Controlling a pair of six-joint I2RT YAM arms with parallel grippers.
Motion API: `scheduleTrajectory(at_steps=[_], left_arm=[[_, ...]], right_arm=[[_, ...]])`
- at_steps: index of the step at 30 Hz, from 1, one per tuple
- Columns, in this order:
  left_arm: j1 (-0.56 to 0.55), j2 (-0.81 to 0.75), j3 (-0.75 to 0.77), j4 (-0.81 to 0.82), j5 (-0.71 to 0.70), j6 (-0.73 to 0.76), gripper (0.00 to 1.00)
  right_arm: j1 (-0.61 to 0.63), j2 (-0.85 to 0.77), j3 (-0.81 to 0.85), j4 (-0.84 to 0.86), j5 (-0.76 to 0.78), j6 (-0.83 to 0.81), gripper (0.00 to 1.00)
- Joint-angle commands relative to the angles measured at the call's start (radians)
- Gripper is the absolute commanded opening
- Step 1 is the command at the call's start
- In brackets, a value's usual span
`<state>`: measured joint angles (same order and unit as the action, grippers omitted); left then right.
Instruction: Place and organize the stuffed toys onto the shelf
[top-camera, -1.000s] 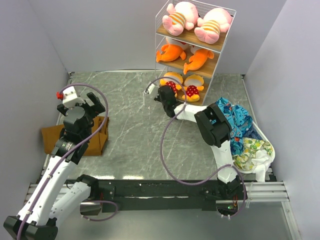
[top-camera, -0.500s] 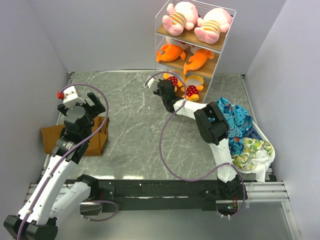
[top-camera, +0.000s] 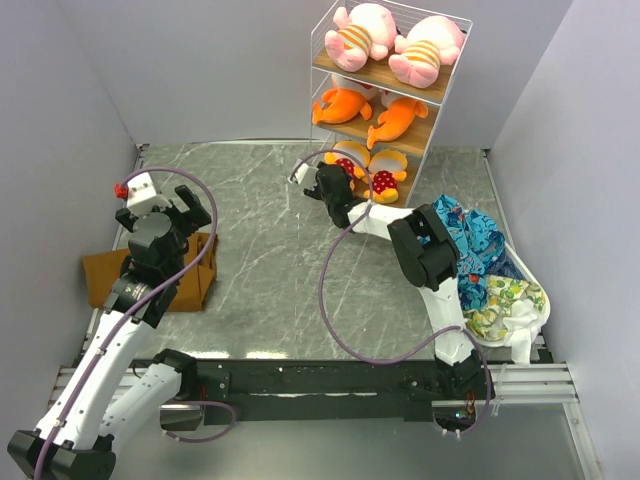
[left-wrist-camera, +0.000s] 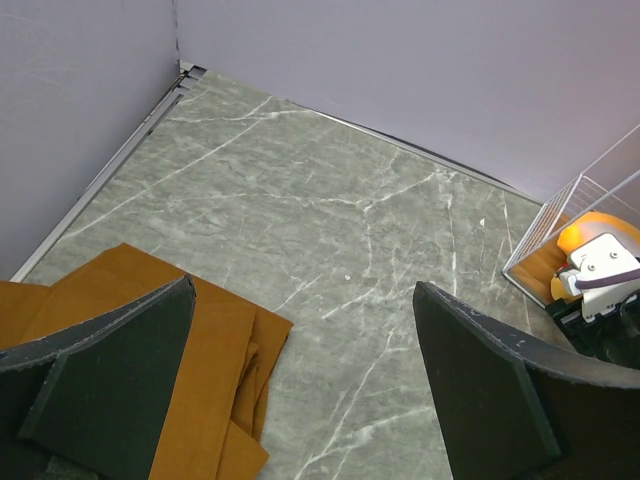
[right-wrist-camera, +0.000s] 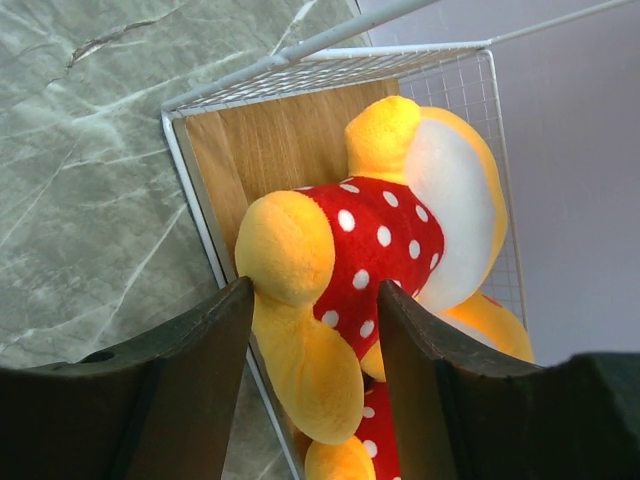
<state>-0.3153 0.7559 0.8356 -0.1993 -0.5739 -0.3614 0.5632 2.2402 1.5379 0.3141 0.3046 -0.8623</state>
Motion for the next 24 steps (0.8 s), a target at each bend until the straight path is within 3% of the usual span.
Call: scheduleTrajectory(at_steps=[1, 4, 14, 18, 21, 22, 23, 24], left_arm=[[0.001, -0.017, -0.009, 0.032, -0.009, -0.008, 0.96], [-0.001, -0.018, -0.012, 0.037, -0.006, -0.005, 0.96], [-0.001, -0.012, -0.012, 0.066, 0.121, 0.036, 0.96], [-0.002, -0.003, -0.001, 0.072, 0.238, 0.045, 0.96], [-0.008, -0.001, 0.006, 0.074, 0.359, 0.050, 0.96], [-0.017, -0.006, 0.008, 0.078, 0.394, 0.053, 0.96], [-0.022, -0.009, 0.008, 0.084, 0.470, 0.062, 0.96], [-0.027, -0.013, 0.005, 0.101, 0.509, 0.067, 0.96]], right_arm=[[0.009, -0.074, 0.013, 0.040, 0.007, -0.007, 0.60], [0.017, -0.094, 0.002, 0.043, -0.001, 0.006, 0.72], [0.055, -0.281, -0.151, 0.053, 0.013, 0.120, 0.72], [0.116, -0.399, -0.220, -0.019, 0.005, 0.270, 0.70], [0.150, -0.574, -0.283, -0.130, -0.080, 0.432, 0.70], [0.168, -0.614, -0.318, -0.180, -0.103, 0.491, 0.81], [0.176, -0.654, -0.334, -0.197, -0.113, 0.553, 0.86], [0.184, -0.736, -0.349, -0.217, -0.125, 0.692, 0.97]])
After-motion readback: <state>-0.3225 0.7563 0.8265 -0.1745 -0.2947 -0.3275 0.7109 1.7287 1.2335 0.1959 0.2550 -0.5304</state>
